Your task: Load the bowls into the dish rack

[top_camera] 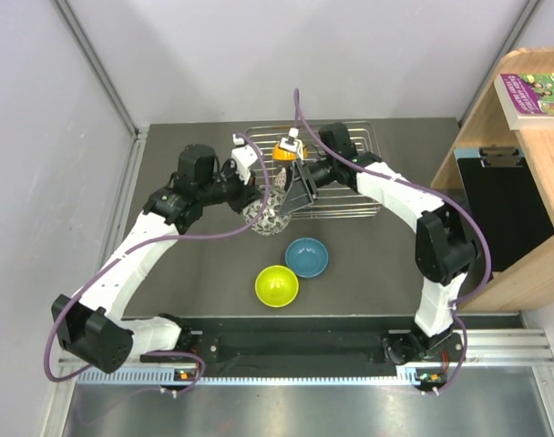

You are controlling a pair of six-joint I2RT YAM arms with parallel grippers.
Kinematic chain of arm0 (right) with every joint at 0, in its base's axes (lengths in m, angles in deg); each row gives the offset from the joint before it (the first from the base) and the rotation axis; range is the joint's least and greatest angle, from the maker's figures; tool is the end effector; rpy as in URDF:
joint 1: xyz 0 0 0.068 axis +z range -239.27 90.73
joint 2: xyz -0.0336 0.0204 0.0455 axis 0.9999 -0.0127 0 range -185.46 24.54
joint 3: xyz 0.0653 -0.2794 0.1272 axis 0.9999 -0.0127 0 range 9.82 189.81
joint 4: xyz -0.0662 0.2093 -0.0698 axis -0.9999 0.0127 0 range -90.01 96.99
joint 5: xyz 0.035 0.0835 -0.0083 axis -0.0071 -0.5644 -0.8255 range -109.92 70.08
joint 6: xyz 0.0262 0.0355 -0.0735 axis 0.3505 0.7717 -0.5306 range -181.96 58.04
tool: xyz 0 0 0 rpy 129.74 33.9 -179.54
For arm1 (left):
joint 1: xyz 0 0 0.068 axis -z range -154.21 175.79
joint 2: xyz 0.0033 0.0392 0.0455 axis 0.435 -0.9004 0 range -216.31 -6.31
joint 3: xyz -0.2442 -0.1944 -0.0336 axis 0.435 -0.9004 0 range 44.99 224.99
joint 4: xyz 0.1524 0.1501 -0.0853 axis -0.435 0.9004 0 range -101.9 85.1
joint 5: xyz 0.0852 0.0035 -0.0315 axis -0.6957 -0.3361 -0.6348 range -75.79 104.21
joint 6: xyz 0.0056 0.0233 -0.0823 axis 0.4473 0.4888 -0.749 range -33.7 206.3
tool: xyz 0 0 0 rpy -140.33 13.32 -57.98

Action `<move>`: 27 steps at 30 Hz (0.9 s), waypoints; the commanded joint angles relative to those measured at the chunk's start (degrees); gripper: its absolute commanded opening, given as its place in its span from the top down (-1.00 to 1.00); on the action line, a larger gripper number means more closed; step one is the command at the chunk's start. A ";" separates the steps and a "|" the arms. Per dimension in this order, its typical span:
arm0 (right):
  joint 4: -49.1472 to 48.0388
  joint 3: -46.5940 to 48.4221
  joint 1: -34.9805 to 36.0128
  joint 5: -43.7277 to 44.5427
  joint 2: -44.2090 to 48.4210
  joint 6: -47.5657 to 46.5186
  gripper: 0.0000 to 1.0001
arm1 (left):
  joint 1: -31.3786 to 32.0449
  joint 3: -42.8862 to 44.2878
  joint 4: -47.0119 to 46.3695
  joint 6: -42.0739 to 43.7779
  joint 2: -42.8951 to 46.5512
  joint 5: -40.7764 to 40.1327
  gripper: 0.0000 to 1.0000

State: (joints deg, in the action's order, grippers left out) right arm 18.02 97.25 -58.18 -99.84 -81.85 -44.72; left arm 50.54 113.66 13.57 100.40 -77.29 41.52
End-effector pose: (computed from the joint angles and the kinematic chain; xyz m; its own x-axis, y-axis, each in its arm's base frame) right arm 0.3004 0.2680 0.3429 -0.7183 -0.3728 -0.5874 -0.5768 -0.1528 0.8024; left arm 0.2204 -0.1398 0.3886 -0.2302 0.3445 -0.9101 0.8214 0.5703 0.0082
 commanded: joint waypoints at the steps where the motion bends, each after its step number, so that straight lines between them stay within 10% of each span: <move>1: -0.97 3.53 0.64 -1.73 -0.13 -1.06 -0.86 | 0.21 -0.46 -5.35 -1.45 2.69 2.75 1.00; 14: -0.35 4.49 0.55 -4.72 -0.66 -1.50 -0.08 | 0.21 -1.96 -5.96 -1.89 2.87 3.54 1.00; 20: -0.62 4.76 0.64 -6.83 -0.66 -1.15 0.75 | 0.21 -1.87 -5.96 -1.81 2.25 4.15 1.00; 27: -0.53 4.06 0.20 -4.11 0.04 -1.94 1.00 | 0.21 -1.43 -5.35 -1.54 2.25 4.86 -0.27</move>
State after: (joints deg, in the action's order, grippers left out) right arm 19.72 98.78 -58.25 -101.04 -82.99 -45.12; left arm 50.58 111.56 11.36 99.31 -76.11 44.19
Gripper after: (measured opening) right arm 0.678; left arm 0.531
